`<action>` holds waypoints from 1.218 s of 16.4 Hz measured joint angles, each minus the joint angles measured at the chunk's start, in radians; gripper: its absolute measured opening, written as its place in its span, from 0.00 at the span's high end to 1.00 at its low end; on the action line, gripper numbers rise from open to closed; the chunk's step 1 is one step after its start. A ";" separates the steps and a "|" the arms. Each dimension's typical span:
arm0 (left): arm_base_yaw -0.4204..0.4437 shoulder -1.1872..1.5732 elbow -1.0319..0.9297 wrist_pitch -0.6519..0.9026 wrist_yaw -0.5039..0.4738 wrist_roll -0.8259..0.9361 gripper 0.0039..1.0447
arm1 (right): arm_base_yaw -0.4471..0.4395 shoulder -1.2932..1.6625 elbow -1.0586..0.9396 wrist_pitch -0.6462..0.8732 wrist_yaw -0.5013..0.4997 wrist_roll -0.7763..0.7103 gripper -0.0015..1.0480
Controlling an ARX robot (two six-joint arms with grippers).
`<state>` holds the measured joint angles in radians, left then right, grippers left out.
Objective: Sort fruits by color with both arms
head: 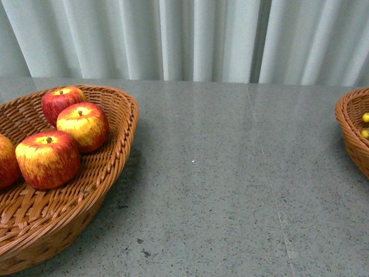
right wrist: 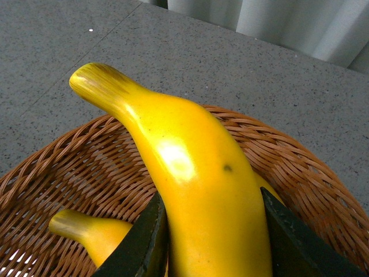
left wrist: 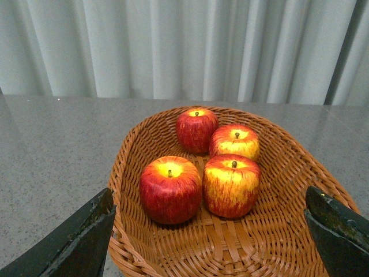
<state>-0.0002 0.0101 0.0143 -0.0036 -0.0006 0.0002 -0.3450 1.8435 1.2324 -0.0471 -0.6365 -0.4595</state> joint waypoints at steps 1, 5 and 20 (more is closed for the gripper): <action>0.000 0.000 0.000 0.000 0.000 0.000 0.06 | 0.005 0.000 -0.001 0.004 0.023 -0.010 0.64; 0.000 0.000 0.000 0.000 0.000 0.000 0.06 | -0.023 -0.016 -0.003 0.015 -0.018 -0.011 0.20; 0.000 0.000 0.000 0.000 0.000 0.000 0.06 | 0.150 -1.201 -1.021 0.460 0.441 0.459 0.83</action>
<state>-0.0002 0.0101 0.0143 -0.0036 -0.0002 0.0006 -0.1955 0.6426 0.2111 0.4129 -0.1955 -0.0002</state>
